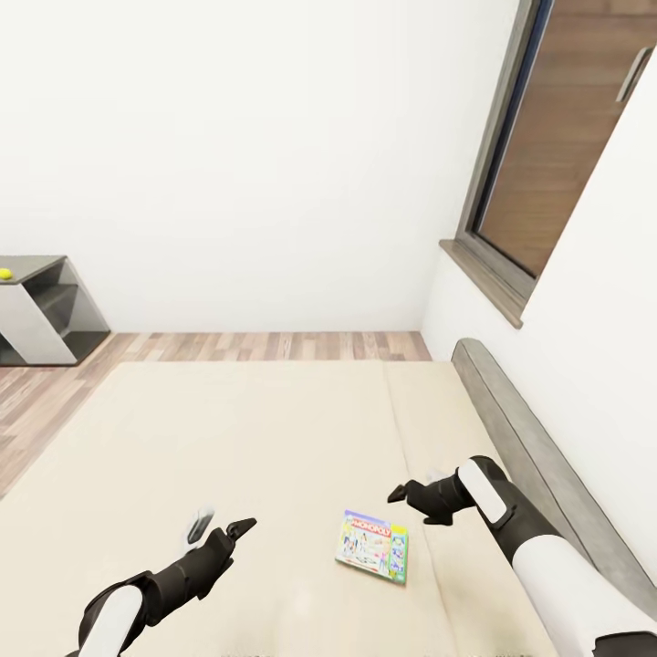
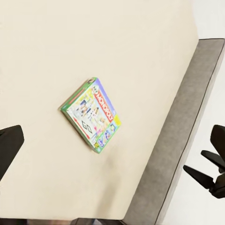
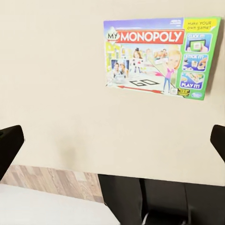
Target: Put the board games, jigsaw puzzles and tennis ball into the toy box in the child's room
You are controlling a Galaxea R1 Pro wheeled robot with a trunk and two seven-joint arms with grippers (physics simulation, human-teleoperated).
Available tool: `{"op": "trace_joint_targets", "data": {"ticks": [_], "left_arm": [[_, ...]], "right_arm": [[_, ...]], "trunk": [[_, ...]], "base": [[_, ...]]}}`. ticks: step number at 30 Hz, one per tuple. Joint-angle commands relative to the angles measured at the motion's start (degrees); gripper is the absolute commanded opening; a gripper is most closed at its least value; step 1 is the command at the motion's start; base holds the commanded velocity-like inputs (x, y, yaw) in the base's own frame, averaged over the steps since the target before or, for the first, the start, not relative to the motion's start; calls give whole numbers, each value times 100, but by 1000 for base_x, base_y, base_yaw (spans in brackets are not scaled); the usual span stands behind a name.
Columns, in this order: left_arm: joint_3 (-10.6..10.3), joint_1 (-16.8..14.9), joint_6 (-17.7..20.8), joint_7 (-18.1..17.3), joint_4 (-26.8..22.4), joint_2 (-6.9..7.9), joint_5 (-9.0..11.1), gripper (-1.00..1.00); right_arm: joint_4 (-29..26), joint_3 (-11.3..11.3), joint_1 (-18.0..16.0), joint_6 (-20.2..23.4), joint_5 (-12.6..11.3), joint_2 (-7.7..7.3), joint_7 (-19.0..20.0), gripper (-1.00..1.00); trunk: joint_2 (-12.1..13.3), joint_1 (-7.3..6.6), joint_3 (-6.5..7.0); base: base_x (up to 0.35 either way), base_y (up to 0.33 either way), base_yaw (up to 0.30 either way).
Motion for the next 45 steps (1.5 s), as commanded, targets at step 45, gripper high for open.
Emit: {"op": "trace_joint_targets", "data": {"ticks": [45], "left_arm": [[-374,-2090,352,-183,1890,444,83,100]], "right_arm": [[-44,246,-99,-1451,183,-168,1501,100]], "trunk": [[-12,3,-243]], "base": [[0,0,0]]}}
